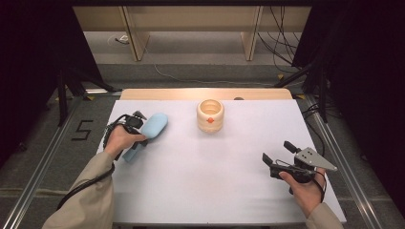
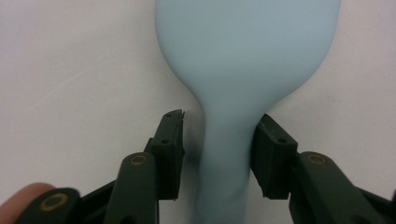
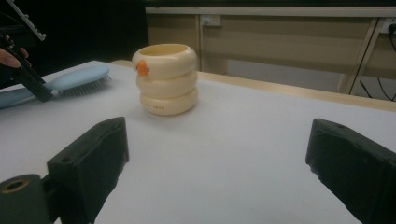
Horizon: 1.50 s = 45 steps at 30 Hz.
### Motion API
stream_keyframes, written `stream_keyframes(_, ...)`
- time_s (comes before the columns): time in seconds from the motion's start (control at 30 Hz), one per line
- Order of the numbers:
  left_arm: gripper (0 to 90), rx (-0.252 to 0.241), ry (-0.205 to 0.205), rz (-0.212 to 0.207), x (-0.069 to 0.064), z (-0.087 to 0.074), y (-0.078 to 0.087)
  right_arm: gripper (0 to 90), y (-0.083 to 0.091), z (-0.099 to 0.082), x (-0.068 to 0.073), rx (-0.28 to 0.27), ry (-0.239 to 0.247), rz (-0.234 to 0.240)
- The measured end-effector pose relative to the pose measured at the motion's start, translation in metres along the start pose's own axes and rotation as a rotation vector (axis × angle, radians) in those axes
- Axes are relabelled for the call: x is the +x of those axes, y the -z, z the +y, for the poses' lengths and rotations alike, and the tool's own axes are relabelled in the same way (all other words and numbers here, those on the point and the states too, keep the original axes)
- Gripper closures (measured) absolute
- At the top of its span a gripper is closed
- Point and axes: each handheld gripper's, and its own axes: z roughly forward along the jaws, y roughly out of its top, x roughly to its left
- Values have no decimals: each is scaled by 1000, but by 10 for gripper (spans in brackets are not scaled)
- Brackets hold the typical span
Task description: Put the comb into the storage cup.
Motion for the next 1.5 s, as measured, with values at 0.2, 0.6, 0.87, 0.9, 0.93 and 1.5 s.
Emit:
stream_keyframes(0.2,637,11,7,-6,-2,1,0,68,0,0,0,0,0,0)
stream_keyframes(0.6,690,16,-1,0,-5,3,0,68,0,0,0,2,-2,-1)
stream_keyframes(0.87,695,5,14,-12,-4,2,0,70,0,0,0,3,-2,-1)
stream_keyframes(0.9,695,0,15,-15,-4,1,0,71,0,0,0,3,-3,-1)
stream_keyframes(0.93,695,-3,22,-15,-4,1,0,71,0,0,0,3,-2,-1)
stream_keyframes(1.5,697,-50,39,-22,-3,-1,6,71,0,0,-1,3,-2,-4)
